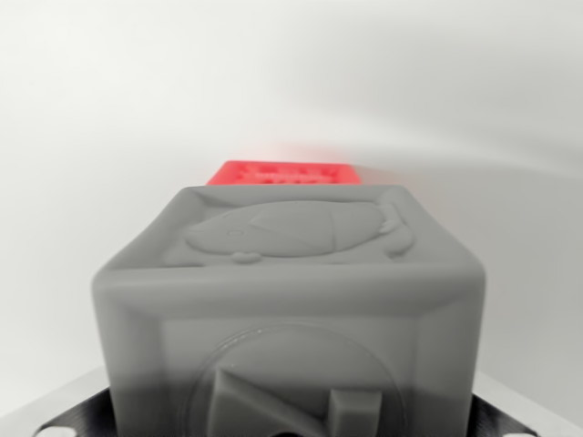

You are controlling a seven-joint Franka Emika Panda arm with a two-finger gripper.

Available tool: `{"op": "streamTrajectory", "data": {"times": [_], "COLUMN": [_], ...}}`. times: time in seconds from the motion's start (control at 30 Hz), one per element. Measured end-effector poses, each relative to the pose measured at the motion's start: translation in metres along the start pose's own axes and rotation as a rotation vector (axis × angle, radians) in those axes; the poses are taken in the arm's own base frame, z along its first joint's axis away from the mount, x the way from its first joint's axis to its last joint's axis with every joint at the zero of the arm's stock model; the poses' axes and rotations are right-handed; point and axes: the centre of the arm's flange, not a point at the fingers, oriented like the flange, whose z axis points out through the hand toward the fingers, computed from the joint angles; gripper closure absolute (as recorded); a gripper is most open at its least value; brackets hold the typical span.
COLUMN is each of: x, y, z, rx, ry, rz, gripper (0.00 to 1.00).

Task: Destack cube

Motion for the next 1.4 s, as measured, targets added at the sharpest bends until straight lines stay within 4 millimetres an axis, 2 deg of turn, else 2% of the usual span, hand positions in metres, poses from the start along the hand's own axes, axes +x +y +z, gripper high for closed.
{"op": "streamTrajectory", "data": {"times": [0.47, 1.4], "x": [0.0, -0.014], "y": [-0.001, -0.051], "z": [-0.04, -0.021], "rx": [0.003, 0.001], "ry": [0.006, -0.004], "rz": [-0.003, -0.179], "gripper": [1.0, 1.0]}}
